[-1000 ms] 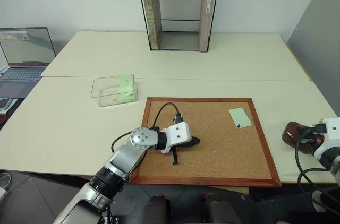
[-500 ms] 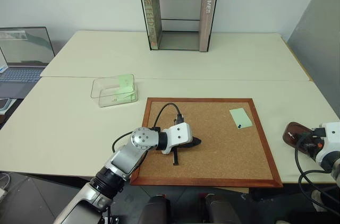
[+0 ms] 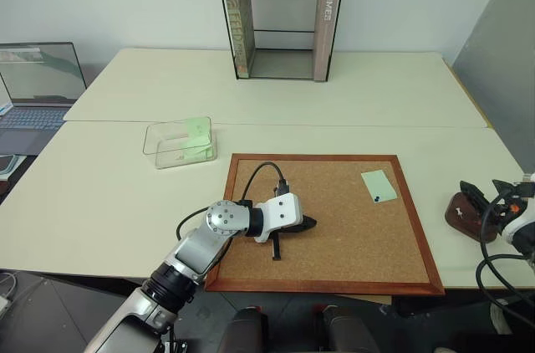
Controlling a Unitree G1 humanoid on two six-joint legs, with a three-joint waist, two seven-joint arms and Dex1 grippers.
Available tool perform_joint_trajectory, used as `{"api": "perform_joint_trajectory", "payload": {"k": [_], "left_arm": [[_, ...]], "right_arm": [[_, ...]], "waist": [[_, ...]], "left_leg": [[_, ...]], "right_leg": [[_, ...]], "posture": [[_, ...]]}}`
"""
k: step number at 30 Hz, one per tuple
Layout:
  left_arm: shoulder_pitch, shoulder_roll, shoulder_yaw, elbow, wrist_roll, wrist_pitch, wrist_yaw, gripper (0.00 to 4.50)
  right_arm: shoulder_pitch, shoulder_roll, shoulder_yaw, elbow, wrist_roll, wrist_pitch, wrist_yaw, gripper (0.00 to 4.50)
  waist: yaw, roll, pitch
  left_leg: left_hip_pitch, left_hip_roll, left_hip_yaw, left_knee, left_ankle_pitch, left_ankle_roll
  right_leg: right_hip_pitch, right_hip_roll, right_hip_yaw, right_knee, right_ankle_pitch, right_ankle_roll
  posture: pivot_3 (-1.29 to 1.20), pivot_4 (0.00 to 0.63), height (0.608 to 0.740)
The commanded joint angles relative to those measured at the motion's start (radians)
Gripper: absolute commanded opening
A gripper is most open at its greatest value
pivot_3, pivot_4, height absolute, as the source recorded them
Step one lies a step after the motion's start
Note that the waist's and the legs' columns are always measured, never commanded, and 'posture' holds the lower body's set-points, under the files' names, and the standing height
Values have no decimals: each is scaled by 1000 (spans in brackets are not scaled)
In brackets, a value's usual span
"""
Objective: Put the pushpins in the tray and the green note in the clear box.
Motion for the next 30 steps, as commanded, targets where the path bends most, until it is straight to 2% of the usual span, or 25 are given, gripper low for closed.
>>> {"api": "perform_joint_trajectory", "payload": {"k": [1, 5, 9, 19, 23, 30], "left_arm": [[30, 30, -27, 119, 92, 46, 23, 0], [30, 31, -26, 119, 93, 45, 24, 0], [30, 31, -25, 118, 93, 44, 27, 0], [36, 36, -20, 107, 93, 50, 34, 0], [35, 36, -20, 107, 94, 49, 33, 0], [32, 37, -20, 109, 93, 45, 30, 0]], "right_arm": [[-3, -2, 125, -113, -28, -58, 47, 3694], [-28, 22, 285, -141, -96, -102, 55, 3694], [-62, 63, 411, -79, -177, -159, 42, 3694], [-49, 79, 445, 33, -230, -246, 63, 3694], [-43, 86, 453, 48, -242, -265, 64, 3136], [-39, 89, 470, 72, -271, -280, 62, 1747]], "waist": [[0, 0, 0], [0, 0, 0], [0, 0, 0], [3, -3, 1], [2, -3, 1], [2, -4, 2]], "left_leg": [[0, 0, 0, 0, 0, 0], [0, 0, 0, 0, 0, 0], [-1, 0, 0, 0, -1, -2], [-1, 0, 0, 0, 0, 1], [-1, 0, 0, 0, 0, 1], [-1, 0, 0, 0, 1, 1]], "right_leg": [[0, 0, 0, 0, 0, 0], [0, 0, 0, 0, 0, 0], [-4, 0, 0, -1, 0, 0], [-4, -1, -1, -1, 0, 0], [-4, -1, -2, -1, 0, 0], [-4, -1, -2, -1, 0, 0]], "posture": [[0, 150, 740], [0, 150, 740], [0, 150, 740], [0, 150, 740], [0, 150, 740], [0, 150, 740]]}}
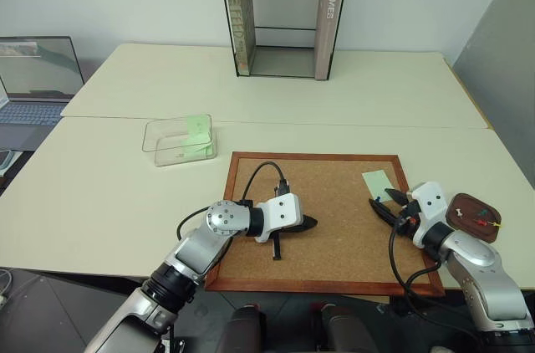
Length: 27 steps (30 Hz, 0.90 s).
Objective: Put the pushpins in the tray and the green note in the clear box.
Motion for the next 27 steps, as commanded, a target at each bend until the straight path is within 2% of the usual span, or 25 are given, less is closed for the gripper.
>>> {"api": "perform_joint_trajectory", "payload": {"k": [1, 4, 8, 20, 27], "left_arm": [[32, 36, -21, 111, 93, 56, 27, 0], [31, 34, -22, 113, 93, 56, 28, 0], [30, 34, -22, 112, 93, 57, 28, 0], [22, 40, -21, 131, 98, 57, 24, 0], [0, -8, 6, 142, 71, 13, 62, 0]], "right_arm": [[-1, 3, 6, 4, -19, -27, -1, 1563], [-3, 4, 8, 13, -20, -33, 0, 796], [-1, 0, 0, 13, -18, -39, 4, 64], [-53, -16, -24, -158, 55, 6, 22, 64], [-113, -32, -41, -221, 99, 80, 13, 64]], "waist": [[0, 0, 0], [0, 0, 0], [0, 0, 0], [-1, 0, 1], [1, -4, 3]], "left_leg": [[0, 0, 0, 0, 0, 0], [0, 0, 0, 0, 0, 0], [0, 0, 0, 0, 0, 0], [-1, 0, 0, 0, 0, 0], [0, 0, 0, 0, -3, -5]], "right_leg": [[0, 0, 0, 0, 0, 0], [0, 0, 0, 0, 0, 0], [0, 0, 0, 0, 0, 0], [2, 0, 0, 0, 0, 0], [0, -1, -1, 0, 0, 0]], "posture": [[0, 150, 740], [0, 150, 740], [0, 150, 740], [0, 150, 740], [0, 150, 740]]}}
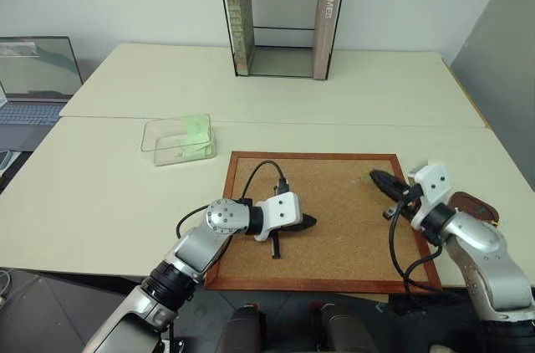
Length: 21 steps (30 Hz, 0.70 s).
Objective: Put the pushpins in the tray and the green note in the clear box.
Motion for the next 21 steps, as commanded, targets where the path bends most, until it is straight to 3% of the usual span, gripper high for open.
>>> {"api": "perform_joint_trajectory", "payload": {"k": [1, 4, 7, 9, 12, 15, 21], "left_arm": [[17, -19, 26, 115, 48, 11, 68, 0], [9, -51, 80, 56, -16, -5, 61, 0], [-16, -71, 159, -31, -132, 91, 37, 0], [-39, -72, 198, -59, -178, 136, 25, 394], [-103, -63, 266, -67, -244, 195, 1, 916], [-162, -61, 302, -43, -281, 228, -17, 1498], [-229, -71, 275, -4, -272, 216, -73, 2745]], "right_arm": [[-24, -14, -32, -53, 36, 39, -4, 64], [-48, -14, -30, -70, 46, 67, -9, 64], [-78, -13, -26, -92, 61, 97, -13, 64], [-90, -13, -21, -96, 65, 109, -13, 0], [-116, -10, -11, -102, 76, 130, -12, 0], [-145, -2, -3, -116, 106, 167, -9, 0], [-193, -9, 24, -130, 124, 220, -6, 0]], "waist": [[2, 0, 0], [5, 0, 1], [5, -2, 5], [4, -6, 8], [1, -6, 8], [1, -6, 8], [1, -6, 8]], "left_leg": [[0, 0, 0, 0, 0, 0], [-3, -1, 2, 0, 2, 3], [-17, -1, 6, 1, 9, 14], [-20, 0, 10, 1, 10, 15], [-25, -1, 13, 1, 10, 14], [-35, -1, 15, 1, 10, 14], [-35, -4, 21, 1, 9, 12]], "right_leg": [[0, -1, 0, 0, 0, 0], [-1, -4, -1, 0, 0, 0], [-11, -6, -2, 0, 6, 9], [-15, -7, -3, 1, 14, 22], [-20, -6, -2, 3, 16, 26], [-29, -5, 0, 3, 16, 25], [-28, -6, 3, 1, 16, 26]], "posture": [[0, 150, 740], [0, 150, 740], [0, 150, 740], [0, 150, 740], [0, 150, 740], [0, 150, 740], [0, 150, 740]]}}
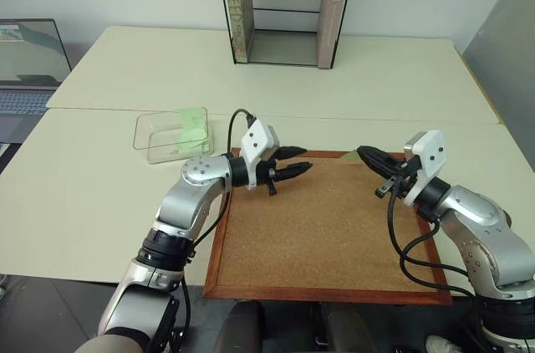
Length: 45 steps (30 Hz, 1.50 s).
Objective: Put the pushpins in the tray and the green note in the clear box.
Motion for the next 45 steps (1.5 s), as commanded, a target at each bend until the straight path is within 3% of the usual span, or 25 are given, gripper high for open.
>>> {"api": "perform_joint_trajectory", "payload": {"k": [1, 17, 20, 32, 40, 45], "left_arm": [[-43, -11, -27, 9, 3, -29, -54, 2846], [-213, -185, -84, 390, 160, -278, -16, 2846], [-237, -202, -82, 449, 176, -316, -25, 2440], [-252, -222, -70, 521, 185, -366, -67, 88], [-224, -216, -82, 500, 199, -380, -74, 88], [-201, -213, -98, 492, 230, -378, -61, 88]], "right_arm": [[-34, -12, 16, -49, 18, 25, 5, 0], [-80, 14, 63, -92, 35, 96, -23, 0], [-85, 17, 65, -93, 38, 100, -28, 0], [-83, 25, 71, -100, 45, 105, -40, 0], [-72, 26, 51, -113, 60, 114, -49, 0], [-54, 40, -25, -149, 134, 154, -83, 0]], "waist": [[0, 0, 0], [-1, 0, 0], [-1, -1, 0], [-2, 0, 0], [-2, 0, 0], [-1, 0, 0]], "left_leg": [[0, -1, 0, 0, 0, 0], [3, -2, 0, 4, 0, 2], [4, -1, -1, 7, 0, 2], [2, -1, -1, 17, -1, 3], [2, -1, -1, 17, -1, 3], [3, -1, -1, 18, -1, 3]], "right_leg": [[0, 0, 0, 0, 0, 0], [0, 0, 1, 11, 0, 0], [0, 0, 0, 15, 0, 0], [1, 1, 1, 19, 0, 0], [1, 1, 1, 19, 0, -1], [1, 1, 1, 20, 1, -1]], "posture": [[0, 150, 740], [0, 150, 740], [0, 150, 740], [0, 150, 740], [0, 150, 740], [0, 150, 740]]}}
